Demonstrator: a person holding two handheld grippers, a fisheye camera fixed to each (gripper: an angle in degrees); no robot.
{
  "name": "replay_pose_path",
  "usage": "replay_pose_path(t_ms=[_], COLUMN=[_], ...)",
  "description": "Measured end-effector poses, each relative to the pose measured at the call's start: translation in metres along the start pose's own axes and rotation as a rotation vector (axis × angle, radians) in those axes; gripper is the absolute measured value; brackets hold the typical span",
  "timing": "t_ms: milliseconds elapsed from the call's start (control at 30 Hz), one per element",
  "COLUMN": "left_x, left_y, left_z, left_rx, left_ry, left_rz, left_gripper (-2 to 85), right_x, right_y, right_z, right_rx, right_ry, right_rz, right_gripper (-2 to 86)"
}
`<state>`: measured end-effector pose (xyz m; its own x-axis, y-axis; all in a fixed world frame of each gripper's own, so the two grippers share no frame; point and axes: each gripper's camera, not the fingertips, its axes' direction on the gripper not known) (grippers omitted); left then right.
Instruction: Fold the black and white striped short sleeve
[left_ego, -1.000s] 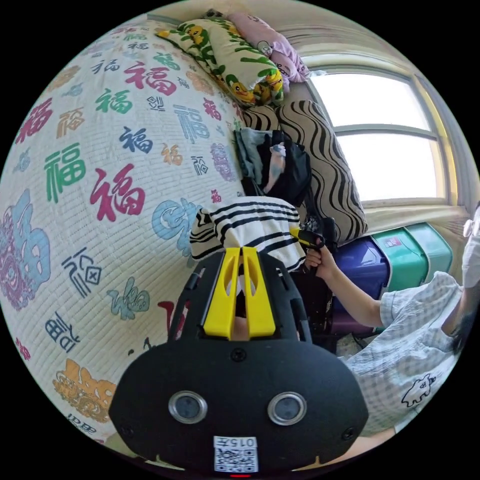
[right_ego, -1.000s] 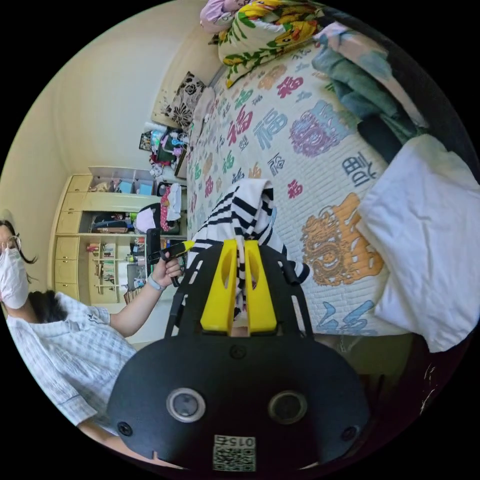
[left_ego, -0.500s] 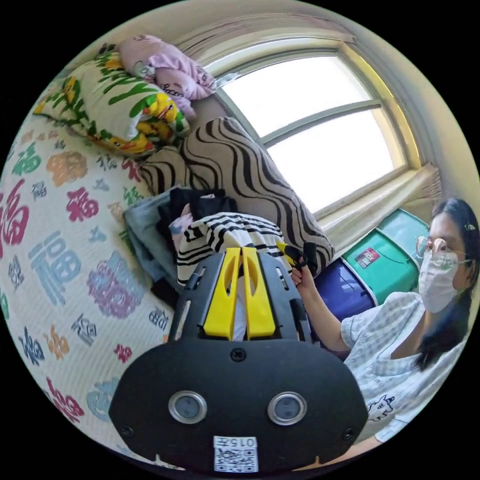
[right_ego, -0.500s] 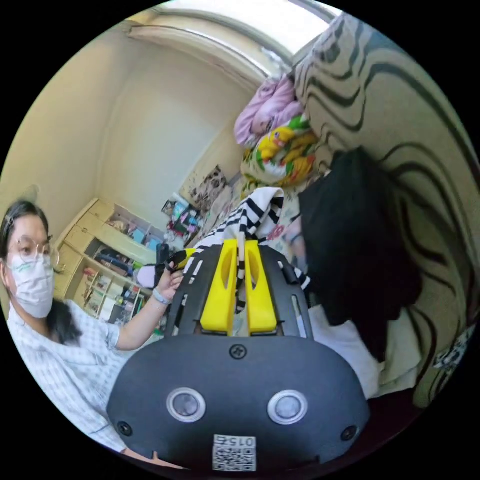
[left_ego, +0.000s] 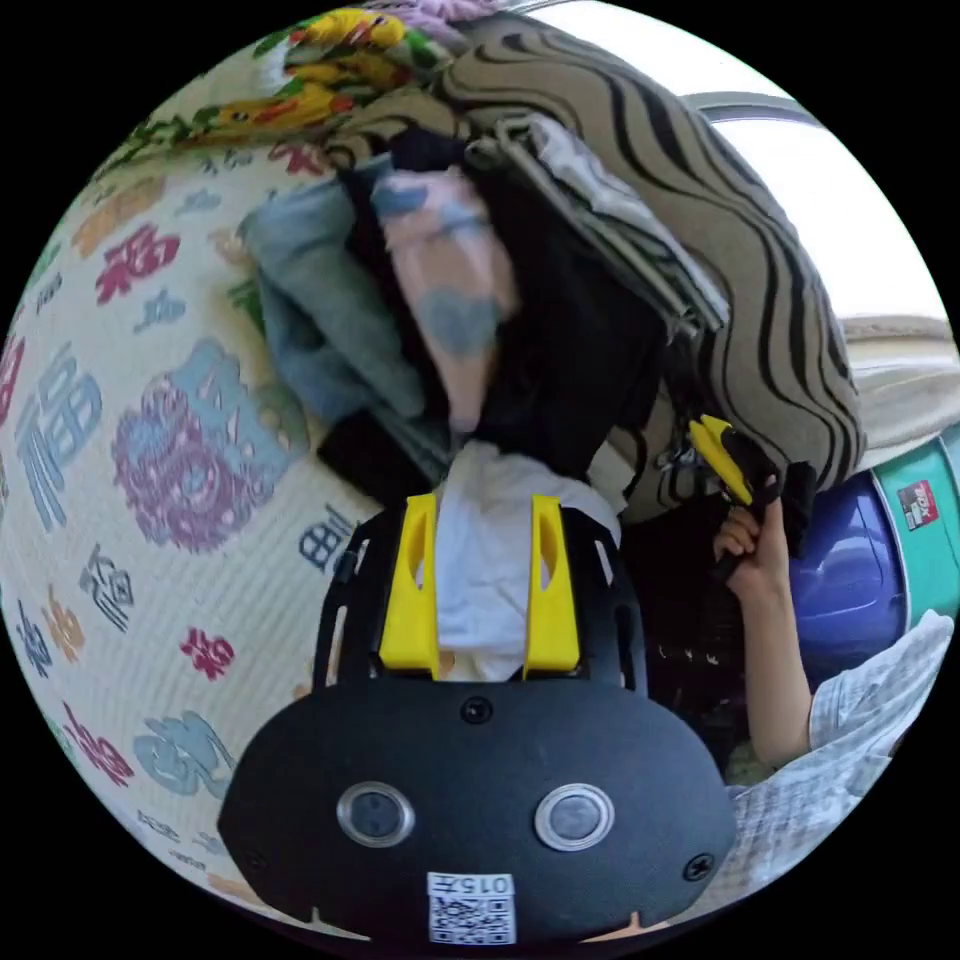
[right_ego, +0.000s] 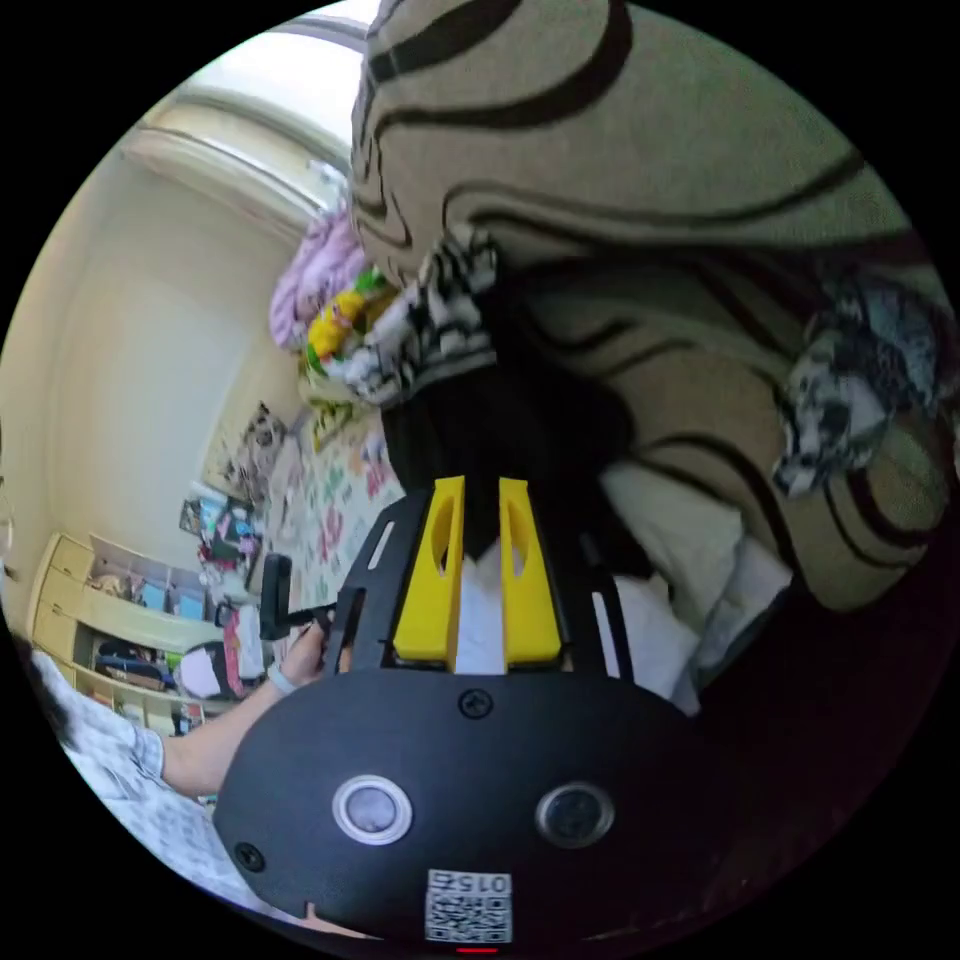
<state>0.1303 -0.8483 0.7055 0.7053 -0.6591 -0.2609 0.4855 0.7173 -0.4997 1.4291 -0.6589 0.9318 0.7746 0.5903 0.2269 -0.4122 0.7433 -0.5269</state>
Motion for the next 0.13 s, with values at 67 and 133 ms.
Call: replay_pose_path(t_ms=[67, 133], left_x=[-0.02, -0.036], left_y=[0.039, 0.08], left_z=[0.031, 0.053], left_rx=[-0.103, -0.15], left_ry=[0.023, 0.024], left_rz=[-0.114, -0.21], left_gripper=[10.6, 4.0], right_x=[0.009, 0.024], right_y=[0.042, 0.07], right_z=[0.022, 0.046], right_rx=[-0.224, -0.436], right_ry=[0.062, 0.055], right_rz=[-0.04, -0.015], right_gripper=[5.8, 6.2])
